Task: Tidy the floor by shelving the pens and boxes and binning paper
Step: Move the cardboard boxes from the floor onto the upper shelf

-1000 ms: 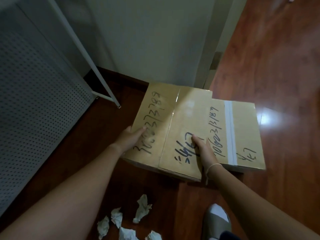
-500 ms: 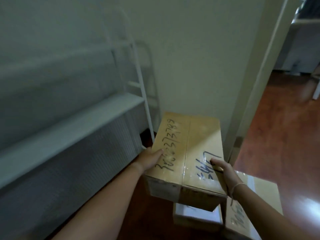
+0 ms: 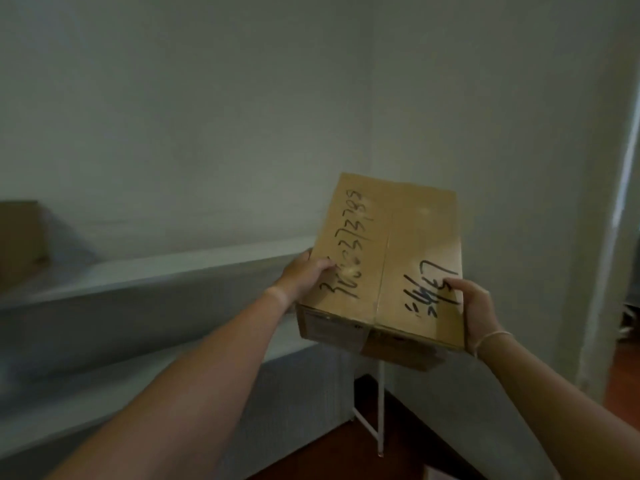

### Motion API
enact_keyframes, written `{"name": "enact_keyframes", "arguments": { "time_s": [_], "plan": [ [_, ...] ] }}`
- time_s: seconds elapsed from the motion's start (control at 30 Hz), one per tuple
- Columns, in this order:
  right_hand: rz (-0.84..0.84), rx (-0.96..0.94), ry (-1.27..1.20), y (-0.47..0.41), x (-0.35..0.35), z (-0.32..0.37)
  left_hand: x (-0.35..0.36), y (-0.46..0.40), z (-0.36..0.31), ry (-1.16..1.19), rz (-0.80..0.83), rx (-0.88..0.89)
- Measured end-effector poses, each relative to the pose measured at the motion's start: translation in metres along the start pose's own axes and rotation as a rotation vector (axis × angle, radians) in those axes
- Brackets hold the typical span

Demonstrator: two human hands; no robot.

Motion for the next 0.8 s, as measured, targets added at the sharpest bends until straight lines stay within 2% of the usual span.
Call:
{"name": "enact_keyframes", "arguments": {
  "time_s": [0.07, 0.27, 0.5, 0.6, 0.8],
  "plan": [
    [0.043, -0.036, -0.018, -0.007, 0.019, 0.006, -0.017, 0.000, -0.008, 0.015, 0.005, 0.013],
    [0.249, -0.065, -0.037, -0.027, 0.172, -0.016, -0.169, 0.034, -0.008, 0.026, -0.178, 0.058],
    [0.450, 0.007, -0.055, -0.026, 0.313, -0.076, -0.305, 0.084, 0.037, 0.077, -0.434, -0.131],
    [0.512, -0.011, -0.035, -0.019, 0.355, -0.101, -0.337, 0.100, 0.057, 0.067, -0.450, -0.112],
    [0.587, -0.137, 0.161, -0.014, 0.414, -0.135, -0.380, 0.115, 0.078, 0.021, -0.519, -0.031]
  ]
}}
Point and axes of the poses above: each hand's wrist, its own y-axis away from the middle knuckle, its own x-axis out of the palm, z = x × y, the point moved 4 cm from there along -y, towards the middle knuckle, and after that the axes turned 7 degrees about -y, right-handed, at the moved point
